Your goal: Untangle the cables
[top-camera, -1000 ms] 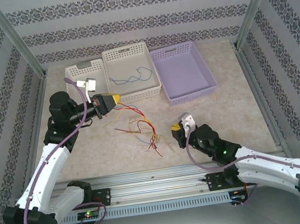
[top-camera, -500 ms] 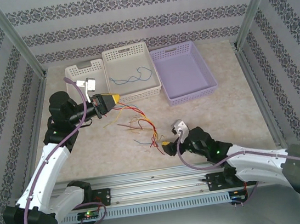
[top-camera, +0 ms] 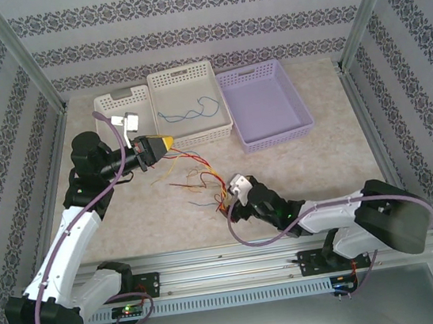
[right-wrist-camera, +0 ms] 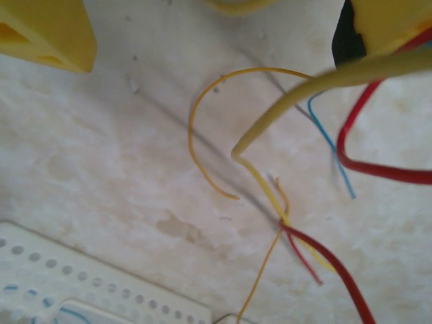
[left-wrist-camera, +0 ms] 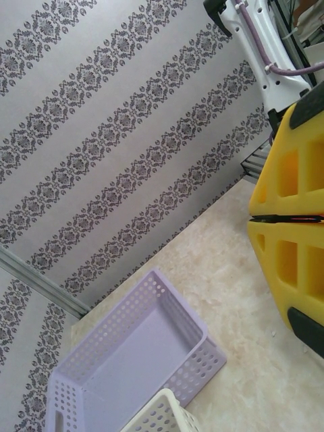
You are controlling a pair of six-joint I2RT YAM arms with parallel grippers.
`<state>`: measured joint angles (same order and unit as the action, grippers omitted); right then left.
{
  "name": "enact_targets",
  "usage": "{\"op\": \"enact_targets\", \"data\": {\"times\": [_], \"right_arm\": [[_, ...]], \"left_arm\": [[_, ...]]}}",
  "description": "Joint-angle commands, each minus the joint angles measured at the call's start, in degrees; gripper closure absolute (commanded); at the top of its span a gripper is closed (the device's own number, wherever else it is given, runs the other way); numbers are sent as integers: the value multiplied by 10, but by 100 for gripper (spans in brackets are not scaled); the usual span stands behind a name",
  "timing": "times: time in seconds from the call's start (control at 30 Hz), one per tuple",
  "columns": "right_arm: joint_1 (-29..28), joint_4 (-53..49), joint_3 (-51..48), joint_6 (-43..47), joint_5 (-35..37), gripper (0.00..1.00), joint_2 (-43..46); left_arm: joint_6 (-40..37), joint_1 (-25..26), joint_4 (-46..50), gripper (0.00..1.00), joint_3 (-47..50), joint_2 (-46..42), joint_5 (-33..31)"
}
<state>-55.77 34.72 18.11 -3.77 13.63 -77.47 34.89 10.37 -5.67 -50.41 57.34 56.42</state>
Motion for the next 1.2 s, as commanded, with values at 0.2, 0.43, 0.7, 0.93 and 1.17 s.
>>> {"op": "enact_targets", "data": {"times": [0.2, 0.43, 0.7, 0.93, 1.17], "right_arm": [[-5, 66, 37, 29, 42, 78, -33], [-6, -47, 19, 4, 26, 100, 72], [33, -223, -15, -70, 110, 100, 249], [114, -335, -26, -129, 126, 100, 387], [174, -414, -22, -191, 170, 100, 445]], "left_arm": [[-5, -7, -19, 100, -2, -12, 11], [-14, -7, -6, 100, -6, -12, -4], [-66, -13, 104, 100, -33, -19, -92], [-117, -15, 243, 100, -82, -20, -212], [-141, -15, 373, 100, -124, -20, -293]]}}
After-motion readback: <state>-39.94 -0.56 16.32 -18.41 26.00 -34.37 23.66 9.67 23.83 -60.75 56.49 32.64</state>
